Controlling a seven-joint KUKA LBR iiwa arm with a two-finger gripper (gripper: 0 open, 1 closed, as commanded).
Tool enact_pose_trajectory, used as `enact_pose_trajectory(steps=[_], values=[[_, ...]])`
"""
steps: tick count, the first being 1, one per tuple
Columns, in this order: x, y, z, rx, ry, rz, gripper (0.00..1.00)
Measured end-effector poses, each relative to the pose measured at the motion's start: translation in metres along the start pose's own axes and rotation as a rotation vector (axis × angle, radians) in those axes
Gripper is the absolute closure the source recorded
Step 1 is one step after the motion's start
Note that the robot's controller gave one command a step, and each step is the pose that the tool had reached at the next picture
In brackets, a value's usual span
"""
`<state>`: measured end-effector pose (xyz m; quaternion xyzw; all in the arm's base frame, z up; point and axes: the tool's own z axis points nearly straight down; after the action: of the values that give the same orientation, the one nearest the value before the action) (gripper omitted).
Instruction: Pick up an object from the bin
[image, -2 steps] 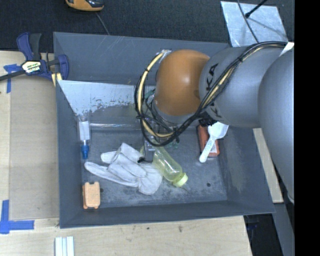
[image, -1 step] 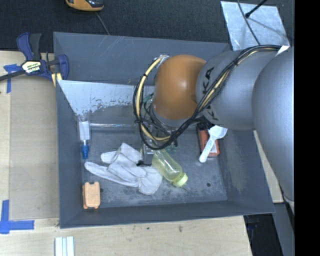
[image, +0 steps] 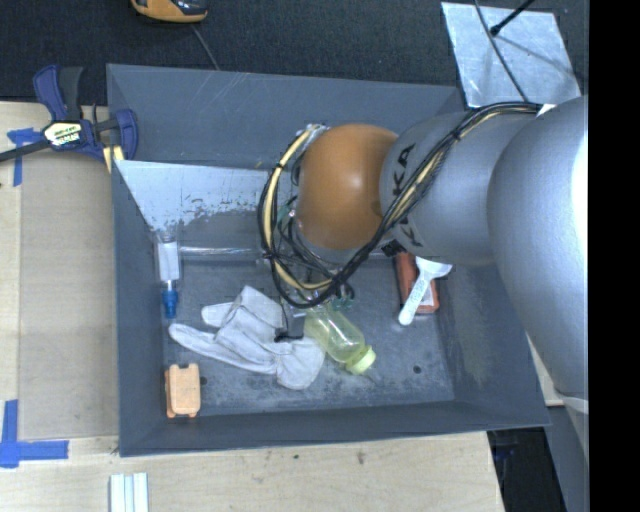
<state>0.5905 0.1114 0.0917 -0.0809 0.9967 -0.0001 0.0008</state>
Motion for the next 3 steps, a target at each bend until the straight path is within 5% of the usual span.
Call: enact_pose_trajectory(steps=[1, 2, 3], values=[[0.002, -0.007, 0.019, -0.001, -0.001, 0.143, 1.0], [0.002, -0.007, 0.019, -0.001, -0.001, 0.144, 1.0], [0.018, -0.015, -0.114, 0.0, -0.002, 0.14, 1.0]])
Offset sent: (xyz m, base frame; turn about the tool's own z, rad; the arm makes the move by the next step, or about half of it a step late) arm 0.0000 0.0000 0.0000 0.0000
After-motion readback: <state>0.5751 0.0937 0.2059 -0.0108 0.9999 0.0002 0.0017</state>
